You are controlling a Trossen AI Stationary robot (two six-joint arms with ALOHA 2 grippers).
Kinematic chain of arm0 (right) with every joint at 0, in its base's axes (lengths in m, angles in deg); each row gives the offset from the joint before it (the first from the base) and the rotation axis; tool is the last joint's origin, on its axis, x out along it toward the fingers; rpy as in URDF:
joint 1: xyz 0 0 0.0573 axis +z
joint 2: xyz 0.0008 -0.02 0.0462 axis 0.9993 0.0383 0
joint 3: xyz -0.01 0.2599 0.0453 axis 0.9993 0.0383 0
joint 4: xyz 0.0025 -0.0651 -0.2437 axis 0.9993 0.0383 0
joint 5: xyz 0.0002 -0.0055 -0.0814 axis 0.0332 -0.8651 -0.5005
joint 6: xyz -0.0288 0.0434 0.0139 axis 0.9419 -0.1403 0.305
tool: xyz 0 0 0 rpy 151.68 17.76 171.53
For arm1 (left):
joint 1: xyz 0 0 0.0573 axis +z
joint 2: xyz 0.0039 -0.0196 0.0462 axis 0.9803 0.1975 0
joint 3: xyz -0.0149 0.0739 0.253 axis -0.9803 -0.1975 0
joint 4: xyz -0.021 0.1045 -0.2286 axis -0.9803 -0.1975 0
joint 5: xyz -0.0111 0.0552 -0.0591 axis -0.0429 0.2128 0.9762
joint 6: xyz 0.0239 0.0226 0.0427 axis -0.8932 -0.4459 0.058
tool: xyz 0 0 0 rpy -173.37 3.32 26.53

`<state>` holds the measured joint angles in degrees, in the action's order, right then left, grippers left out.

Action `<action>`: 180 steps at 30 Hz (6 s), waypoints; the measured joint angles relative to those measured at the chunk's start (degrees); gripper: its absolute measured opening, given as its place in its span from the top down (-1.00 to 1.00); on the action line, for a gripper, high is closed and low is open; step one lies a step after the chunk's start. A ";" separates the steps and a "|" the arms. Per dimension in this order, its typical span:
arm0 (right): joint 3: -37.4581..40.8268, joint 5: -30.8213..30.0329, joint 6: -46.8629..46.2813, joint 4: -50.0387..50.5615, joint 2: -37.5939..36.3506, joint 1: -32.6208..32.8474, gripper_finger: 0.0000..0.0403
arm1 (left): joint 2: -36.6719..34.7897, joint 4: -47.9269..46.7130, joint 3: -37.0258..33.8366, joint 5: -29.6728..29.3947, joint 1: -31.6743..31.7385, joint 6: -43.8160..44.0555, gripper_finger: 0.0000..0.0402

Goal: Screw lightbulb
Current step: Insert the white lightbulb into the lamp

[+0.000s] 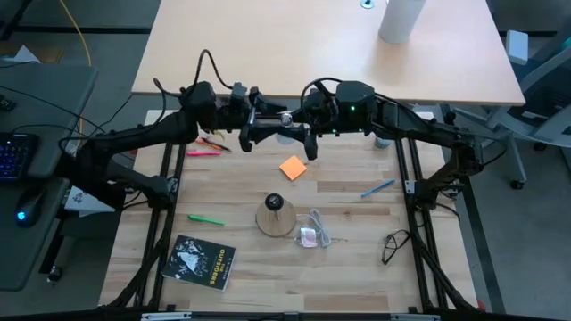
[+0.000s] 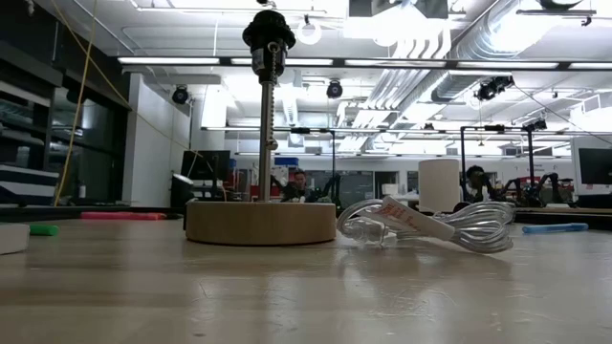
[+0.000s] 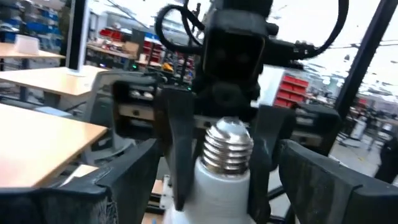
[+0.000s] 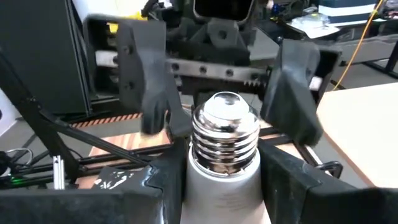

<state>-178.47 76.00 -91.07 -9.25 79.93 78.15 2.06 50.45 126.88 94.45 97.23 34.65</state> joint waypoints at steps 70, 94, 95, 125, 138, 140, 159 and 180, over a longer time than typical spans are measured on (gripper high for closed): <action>-3.60 -6.44 1.51 7.42 -0.30 0.55 -0.30 | 1.27 3.60 -0.02 -8.83 -2.81 -13.22 0.48; -3.71 -10.76 7.07 -20.66 -0.13 1.54 -0.31 | -6.93 31.96 -5.18 -24.27 1.36 19.71 0.48; -3.69 -10.72 7.23 -22.41 -0.13 1.75 -0.31 | -6.77 32.77 -5.18 -25.67 1.10 19.15 0.48; -3.65 -13.08 -29.29 -24.40 -0.11 -0.63 -0.88 | -3.53 44.81 -3.26 -28.00 0.30 19.48 0.48; -3.65 -13.42 -50.08 -24.99 0.86 0.33 -0.97 | 3.27 46.28 2.68 -25.41 -0.84 15.91 0.48; -3.65 -13.39 -50.98 -24.93 0.99 0.31 -0.97 | 4.67 46.23 4.37 -24.60 -0.84 15.96 0.48; -3.65 -11.29 -51.69 -29.50 1.36 0.28 -0.97 | 8.14 44.48 7.45 -18.63 -0.16 20.95 0.48; -3.67 -11.14 -52.28 -26.26 1.31 0.44 -0.97 | 8.12 40.84 7.45 -18.56 -0.16 19.87 0.48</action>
<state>-182.14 64.86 -143.34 -35.51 81.24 78.59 10.19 91.30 134.33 75.89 97.07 54.52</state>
